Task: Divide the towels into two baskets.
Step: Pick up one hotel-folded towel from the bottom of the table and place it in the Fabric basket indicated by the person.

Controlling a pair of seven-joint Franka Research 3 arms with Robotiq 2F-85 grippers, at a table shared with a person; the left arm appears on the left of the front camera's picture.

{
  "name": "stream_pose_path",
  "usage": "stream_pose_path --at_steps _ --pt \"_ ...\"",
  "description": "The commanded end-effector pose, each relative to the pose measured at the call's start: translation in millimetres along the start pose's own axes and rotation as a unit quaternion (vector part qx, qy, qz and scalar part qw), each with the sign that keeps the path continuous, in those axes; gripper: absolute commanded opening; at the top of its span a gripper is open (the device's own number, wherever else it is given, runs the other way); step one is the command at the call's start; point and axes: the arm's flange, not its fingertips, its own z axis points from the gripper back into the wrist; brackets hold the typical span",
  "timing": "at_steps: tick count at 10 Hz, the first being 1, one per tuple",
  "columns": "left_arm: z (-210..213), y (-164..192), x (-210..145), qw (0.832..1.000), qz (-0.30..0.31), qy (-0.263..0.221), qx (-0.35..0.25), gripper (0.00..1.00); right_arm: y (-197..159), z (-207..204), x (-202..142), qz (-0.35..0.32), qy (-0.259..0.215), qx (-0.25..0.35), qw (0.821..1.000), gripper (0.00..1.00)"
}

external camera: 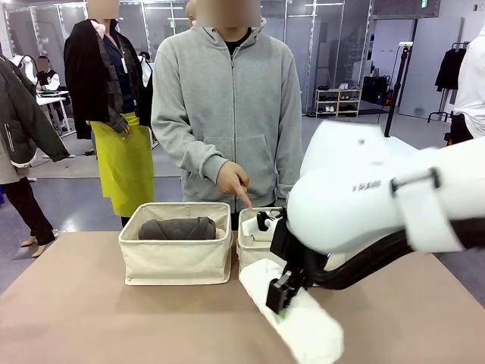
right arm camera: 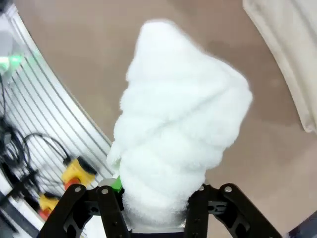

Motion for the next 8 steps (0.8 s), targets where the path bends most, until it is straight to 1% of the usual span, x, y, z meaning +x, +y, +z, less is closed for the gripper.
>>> stream_pose_path --at_steps 1,2,3,4,5,7,8 --pt "2.1 -3.5 -3.2 1.0 0.003 0.002 -0.005 1.0 -0.7 23.8 -19.6 0.202 0.03 0.011 0.979 0.29" --pt "2.1 -3.5 -3.2 1.0 0.003 0.002 -0.005 1.0 4.3 31.4 -27.2 0.245 0.054 0.005 0.968 0.29" --pt "2.1 -3.5 -3.2 1.0 0.003 0.002 -0.005 1.0 10.1 34.7 -31.9 0.264 0.067 0.003 0.962 0.29" --pt "2.1 -3.5 -3.2 1.0 0.003 0.002 -0.005 1.0 17.7 35.1 -36.5 0.25 0.035 -0.011 0.968 0.29" --pt "2.1 -3.5 -3.2 1.0 0.003 0.002 -0.005 1.0 11.3 30.5 -26.4 0.223 0.057 0.016 0.973 0.29" --pt "2.1 -3.5 -3.2 1.0 0.003 0.002 -0.005 1.0 11.3 30.5 -26.4 0.223 0.057 0.016 0.973 0.29" --pt "2.1 -3.5 -3.2 1.0 0.003 0.002 -0.005 1.0 14.4 32.9 -30.9 0.245 0.06 0.011 0.967 0.37"
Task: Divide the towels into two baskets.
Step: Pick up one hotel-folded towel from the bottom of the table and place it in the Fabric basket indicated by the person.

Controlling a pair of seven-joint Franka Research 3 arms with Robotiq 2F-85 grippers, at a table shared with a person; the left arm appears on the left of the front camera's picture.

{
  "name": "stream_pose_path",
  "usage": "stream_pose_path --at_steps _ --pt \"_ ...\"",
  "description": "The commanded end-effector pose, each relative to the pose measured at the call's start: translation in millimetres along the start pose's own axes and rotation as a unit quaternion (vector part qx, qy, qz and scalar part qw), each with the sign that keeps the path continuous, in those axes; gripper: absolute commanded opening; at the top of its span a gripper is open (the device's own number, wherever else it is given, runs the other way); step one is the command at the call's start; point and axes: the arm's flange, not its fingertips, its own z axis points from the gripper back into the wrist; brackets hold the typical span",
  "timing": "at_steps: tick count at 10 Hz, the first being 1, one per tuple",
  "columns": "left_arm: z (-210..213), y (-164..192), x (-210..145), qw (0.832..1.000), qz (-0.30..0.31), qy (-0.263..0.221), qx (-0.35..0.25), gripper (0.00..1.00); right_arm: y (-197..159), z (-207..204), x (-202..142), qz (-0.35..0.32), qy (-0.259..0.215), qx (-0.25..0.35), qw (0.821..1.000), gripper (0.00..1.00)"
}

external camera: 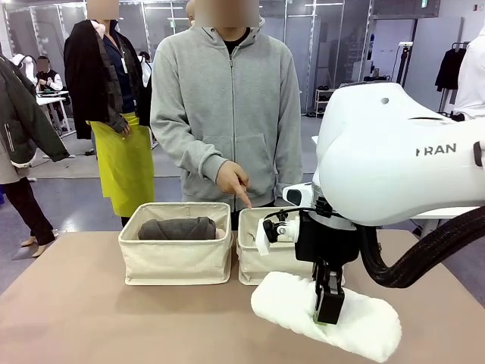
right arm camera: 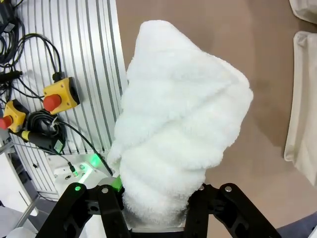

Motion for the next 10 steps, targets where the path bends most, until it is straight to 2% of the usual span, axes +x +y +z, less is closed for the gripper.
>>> stream_pose_path --at_steps 1,2,4,5,9,10 --pt "2.3 -3.5 -3.2 1.0 0.003 0.002 -0.005 1.0 -6.8 16.2 0.7 0.014 -0.004 -0.034 0.999 0.37" --pt "2.3 -3.5 -3.2 1.0 0.003 0.002 -0.005 1.0 -26.4 31.4 8.7 0.059 -0.004 -0.051 0.997 0.37" --pt "2.3 -3.5 -3.2 1.0 0.003 0.002 -0.005 1.0 -90.1 51.8 32.2 0.101 0.014 -0.09 0.991 0.37" --pt "2.3 -3.5 -3.2 1.0 0.003 0.002 -0.005 1.0 -115.6 54.0 39.4 0.152 0.024 -0.064 0.986 0.37" --pt "2.3 -3.5 -3.2 1.0 0.003 0.002 -0.005 1.0 -219.7 39.4 57.1 0.204 0.032 -0.067 0.976 0.37" --pt "2.3 -3.5 -3.2 1.0 0.003 0.002 -0.005 1.0 -232.8 36.9 60.1 0.213 0.043 -0.064 0.974 0.37"
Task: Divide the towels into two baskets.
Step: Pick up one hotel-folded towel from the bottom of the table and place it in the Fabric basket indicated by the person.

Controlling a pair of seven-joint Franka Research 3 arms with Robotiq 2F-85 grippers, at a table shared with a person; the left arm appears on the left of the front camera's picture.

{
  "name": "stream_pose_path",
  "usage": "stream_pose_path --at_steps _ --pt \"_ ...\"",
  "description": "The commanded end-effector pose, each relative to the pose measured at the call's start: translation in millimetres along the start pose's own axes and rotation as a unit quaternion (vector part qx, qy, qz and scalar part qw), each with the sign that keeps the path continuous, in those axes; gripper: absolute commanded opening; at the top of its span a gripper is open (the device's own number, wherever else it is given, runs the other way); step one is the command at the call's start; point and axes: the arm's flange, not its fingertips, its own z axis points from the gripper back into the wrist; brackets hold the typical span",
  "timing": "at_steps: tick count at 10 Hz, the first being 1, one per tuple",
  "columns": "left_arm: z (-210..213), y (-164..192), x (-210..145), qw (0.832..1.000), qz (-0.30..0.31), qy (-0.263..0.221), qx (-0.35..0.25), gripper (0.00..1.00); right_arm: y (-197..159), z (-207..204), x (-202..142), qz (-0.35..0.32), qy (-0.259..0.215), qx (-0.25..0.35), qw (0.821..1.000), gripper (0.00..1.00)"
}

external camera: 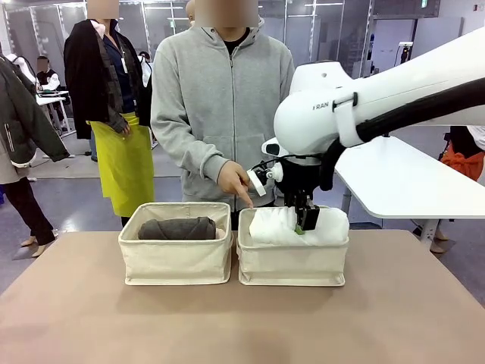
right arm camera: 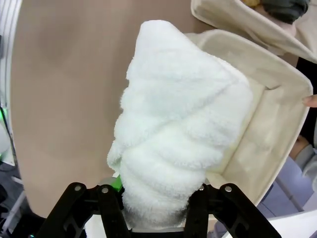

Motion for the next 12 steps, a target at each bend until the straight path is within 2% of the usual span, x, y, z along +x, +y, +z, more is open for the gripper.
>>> stream_pose_path --at_steps 1,3,7,10,12 --pt "2.4 -3.5 -3.2 1.0 0.003 0.001 -0.004 1.0 -29.1 -0.7 3.5 0.03 0.024 0.009 0.999 0.37" --pt "2.4 -3.5 -3.2 1.0 0.003 0.001 -0.004 1.0 -59.3 -12.6 -4.9 0.015 0.032 0.02 0.999 0.37" --pt "2.4 -3.5 -3.2 1.0 0.003 0.001 -0.004 1.0 -96.4 -35.5 -10.7 -0.006 0.002 0.049 0.999 0.37" --pt "2.4 -3.5 -3.2 1.0 0.003 0.001 -0.004 1.0 -96.6 -37.5 -10.2 0.005 0.013 0.051 0.999 0.97" --pt "2.4 -3.5 -3.2 1.0 0.003 0.001 -0.004 1.0 -93.3 -36.5 -11.5 -0.001 0.016 0.052 0.999 1.0"
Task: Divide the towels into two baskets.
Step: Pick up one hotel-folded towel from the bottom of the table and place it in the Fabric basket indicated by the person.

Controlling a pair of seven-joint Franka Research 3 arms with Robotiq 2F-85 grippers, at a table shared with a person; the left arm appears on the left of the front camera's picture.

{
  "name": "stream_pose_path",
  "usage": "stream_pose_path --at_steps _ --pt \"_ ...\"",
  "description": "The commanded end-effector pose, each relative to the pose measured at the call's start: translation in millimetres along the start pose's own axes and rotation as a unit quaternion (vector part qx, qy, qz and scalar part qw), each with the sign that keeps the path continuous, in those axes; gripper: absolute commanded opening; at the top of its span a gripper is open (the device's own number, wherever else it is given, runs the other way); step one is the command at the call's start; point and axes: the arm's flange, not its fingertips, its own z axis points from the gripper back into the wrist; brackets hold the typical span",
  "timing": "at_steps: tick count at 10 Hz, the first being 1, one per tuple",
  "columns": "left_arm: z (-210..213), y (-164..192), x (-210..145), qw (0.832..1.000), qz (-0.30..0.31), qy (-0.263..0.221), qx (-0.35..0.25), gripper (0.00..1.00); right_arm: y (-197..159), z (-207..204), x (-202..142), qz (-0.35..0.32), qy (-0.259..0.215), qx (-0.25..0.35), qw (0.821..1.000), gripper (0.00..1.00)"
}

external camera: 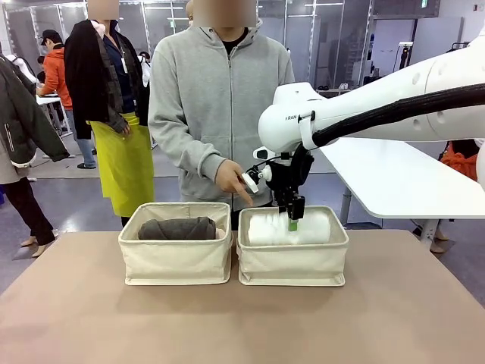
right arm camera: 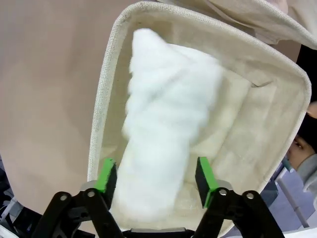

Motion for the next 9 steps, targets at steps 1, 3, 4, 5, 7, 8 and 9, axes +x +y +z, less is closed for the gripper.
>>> stream_pose_path --at_steps 1,3,4,5,7,8,9 --pt "2.4 -3.5 -3.2 1.0 0.003 0.001 -0.004 1.0 4.5 3.6 -1.0 -0.014 0.006 0.002 1.0 1.0" --pt "2.4 -3.5 -3.2 1.0 0.003 0.001 -0.004 1.0 7.6 6.5 -0.3 -0.017 0.008 0.0 1.0 1.0" --pt "2.4 -3.5 -3.2 1.0 0.003 0.001 -0.004 1.0 11.9 9.0 -1.0 -0.021 0.003 -0.002 1.0 1.0" --pt "2.4 -3.5 -3.2 1.0 0.003 0.001 -0.004 1.0 25.7 11.0 -4.7 -0.052 -0.003 -0.017 0.998 1.0" --pt "2.4 -3.5 -3.2 1.0 0.003 0.001 -0.004 1.0 0.5 5.4 -0.9 -0.004 0.0 -0.003 1.0 1.0" --pt "2.4 -3.5 -3.2 1.0 0.003 0.001 -0.004 1.0 0.5 5.4 -0.9 -0.004 0.0 -0.003 1.0 1.0" --pt "2.4 -3.5 -3.2 1.0 0.003 0.001 -0.004 1.0 0.5 5.4 -0.9 -0.004 0.0 -0.003 1.0 1.0"
